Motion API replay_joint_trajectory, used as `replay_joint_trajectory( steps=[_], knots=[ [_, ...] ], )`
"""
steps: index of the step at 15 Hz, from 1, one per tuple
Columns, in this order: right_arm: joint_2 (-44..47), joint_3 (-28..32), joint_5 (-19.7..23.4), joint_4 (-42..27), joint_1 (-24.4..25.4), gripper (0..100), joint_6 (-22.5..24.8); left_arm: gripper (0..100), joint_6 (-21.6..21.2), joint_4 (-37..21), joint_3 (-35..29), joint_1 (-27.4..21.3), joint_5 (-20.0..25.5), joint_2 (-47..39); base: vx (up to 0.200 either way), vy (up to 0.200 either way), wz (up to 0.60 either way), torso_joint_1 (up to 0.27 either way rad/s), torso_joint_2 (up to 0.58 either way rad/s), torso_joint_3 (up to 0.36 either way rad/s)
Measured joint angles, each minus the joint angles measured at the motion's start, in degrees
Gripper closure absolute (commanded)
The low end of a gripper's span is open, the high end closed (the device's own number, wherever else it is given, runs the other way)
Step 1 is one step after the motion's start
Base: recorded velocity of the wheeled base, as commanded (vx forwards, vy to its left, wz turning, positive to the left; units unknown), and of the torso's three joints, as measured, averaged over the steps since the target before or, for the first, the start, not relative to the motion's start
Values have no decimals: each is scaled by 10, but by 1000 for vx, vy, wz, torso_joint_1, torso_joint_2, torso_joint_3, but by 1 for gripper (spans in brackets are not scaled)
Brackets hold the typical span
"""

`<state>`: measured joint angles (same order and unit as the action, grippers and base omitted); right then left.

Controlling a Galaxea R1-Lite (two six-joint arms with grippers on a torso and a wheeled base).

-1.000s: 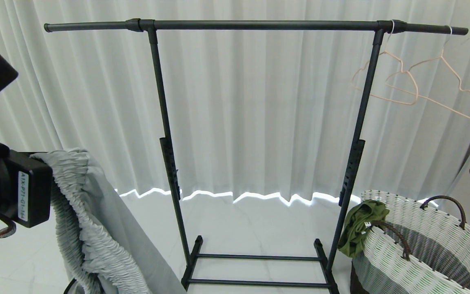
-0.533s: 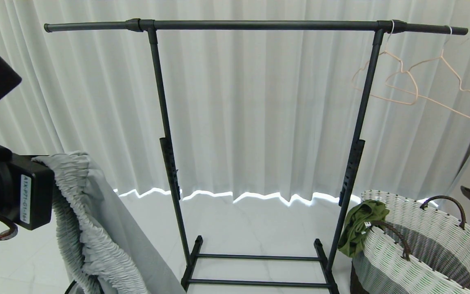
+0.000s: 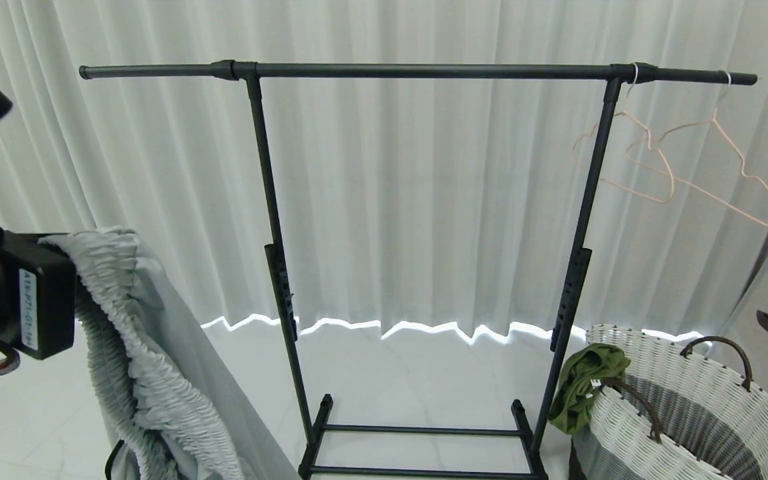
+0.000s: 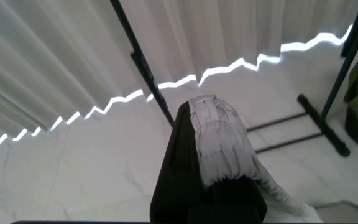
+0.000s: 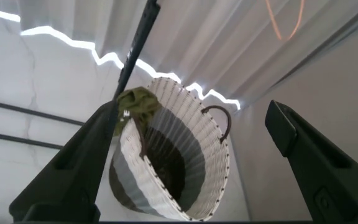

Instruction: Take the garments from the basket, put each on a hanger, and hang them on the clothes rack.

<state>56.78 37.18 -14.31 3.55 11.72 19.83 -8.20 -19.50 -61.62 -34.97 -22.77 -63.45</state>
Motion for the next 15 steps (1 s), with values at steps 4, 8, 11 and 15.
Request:
replay_joint_trajectory(
  steps=[4,8,11,15],
  knots=[
    [-1,-2,0,0,-1,0,-6,100,-3,64,-26,0,1,-14,0,0,0,184,-469,-290],
    [-1,-5,0,-1,-1,0,-31,100,-4,65,-35,1,1,-21,0,0,0,199,-480,-284],
    [1,-6,0,-1,-1,0,-40,100,-4,76,-47,1,13,-22,0,0,0,214,-491,-276],
    [7,-6,1,-1,-1,0,-57,100,-5,89,-54,8,28,-24,0,0,0,229,-515,-287]
  ],
)
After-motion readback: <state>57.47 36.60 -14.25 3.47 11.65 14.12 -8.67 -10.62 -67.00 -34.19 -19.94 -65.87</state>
